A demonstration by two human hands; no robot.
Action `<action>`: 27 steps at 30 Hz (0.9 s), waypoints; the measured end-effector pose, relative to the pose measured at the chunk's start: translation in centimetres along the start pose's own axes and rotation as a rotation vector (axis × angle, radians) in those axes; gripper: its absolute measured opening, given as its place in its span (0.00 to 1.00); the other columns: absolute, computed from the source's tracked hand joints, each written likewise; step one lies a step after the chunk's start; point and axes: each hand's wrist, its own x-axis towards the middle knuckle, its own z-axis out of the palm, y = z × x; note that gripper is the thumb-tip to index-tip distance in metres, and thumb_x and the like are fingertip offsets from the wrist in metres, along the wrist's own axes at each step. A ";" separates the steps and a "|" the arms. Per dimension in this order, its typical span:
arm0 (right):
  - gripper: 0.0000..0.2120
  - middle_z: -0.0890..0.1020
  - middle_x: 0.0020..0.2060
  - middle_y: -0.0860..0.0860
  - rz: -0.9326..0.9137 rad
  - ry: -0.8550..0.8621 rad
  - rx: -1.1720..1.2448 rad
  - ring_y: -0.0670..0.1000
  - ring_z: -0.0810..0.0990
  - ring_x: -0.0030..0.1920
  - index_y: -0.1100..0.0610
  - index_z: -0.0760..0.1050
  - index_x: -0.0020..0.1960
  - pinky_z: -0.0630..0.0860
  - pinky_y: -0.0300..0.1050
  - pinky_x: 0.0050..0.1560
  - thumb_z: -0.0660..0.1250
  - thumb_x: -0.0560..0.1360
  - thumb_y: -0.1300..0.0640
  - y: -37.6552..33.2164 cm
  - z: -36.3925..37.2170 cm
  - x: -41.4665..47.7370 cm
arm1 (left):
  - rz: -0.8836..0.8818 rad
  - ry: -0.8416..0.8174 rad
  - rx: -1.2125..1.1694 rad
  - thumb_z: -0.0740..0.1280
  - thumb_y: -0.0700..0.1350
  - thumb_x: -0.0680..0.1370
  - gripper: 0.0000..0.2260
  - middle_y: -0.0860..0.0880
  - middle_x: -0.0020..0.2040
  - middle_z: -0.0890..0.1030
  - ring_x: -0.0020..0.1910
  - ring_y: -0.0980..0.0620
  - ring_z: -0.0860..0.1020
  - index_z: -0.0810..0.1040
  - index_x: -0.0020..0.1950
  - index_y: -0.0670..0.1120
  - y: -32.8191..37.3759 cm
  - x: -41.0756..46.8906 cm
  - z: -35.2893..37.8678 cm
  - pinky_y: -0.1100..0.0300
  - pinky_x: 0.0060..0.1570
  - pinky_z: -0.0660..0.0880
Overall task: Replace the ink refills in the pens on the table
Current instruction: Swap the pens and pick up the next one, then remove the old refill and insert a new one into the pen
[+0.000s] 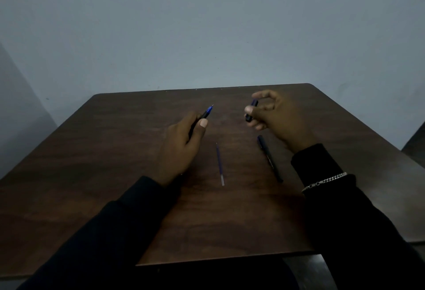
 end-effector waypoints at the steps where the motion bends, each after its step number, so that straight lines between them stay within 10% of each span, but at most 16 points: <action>1: 0.14 0.86 0.41 0.59 0.037 -0.008 -0.097 0.54 0.85 0.35 0.57 0.76 0.58 0.80 0.43 0.33 0.75 0.76 0.58 0.0 0.2 -0.1 | -0.004 -0.003 -0.007 0.60 0.48 0.88 0.15 0.42 0.34 0.74 0.33 0.45 0.73 0.75 0.48 0.40 0.1 0.0 0.0 0.50 0.35 0.68; 9: 0.12 0.85 0.39 0.54 0.163 -0.142 -0.610 0.48 0.84 0.32 0.58 0.79 0.51 0.77 0.36 0.27 0.79 0.71 0.57 0.7 1.7 -0.3 | -0.009 -0.011 -0.009 0.60 0.49 0.88 0.15 0.43 0.35 0.74 0.34 0.46 0.74 0.76 0.48 0.41 0.2 0.0 0.1 0.51 0.36 0.70; 27: 0.10 0.84 0.35 0.54 0.292 -0.266 -0.645 0.44 0.81 0.29 0.64 0.82 0.53 0.75 0.33 0.26 0.75 0.76 0.58 1.2 3.3 -0.4 | -0.031 -0.049 0.003 0.59 0.49 0.88 0.15 0.41 0.37 0.76 0.37 0.45 0.74 0.75 0.48 0.40 0.7 0.1 0.0 0.59 0.33 0.68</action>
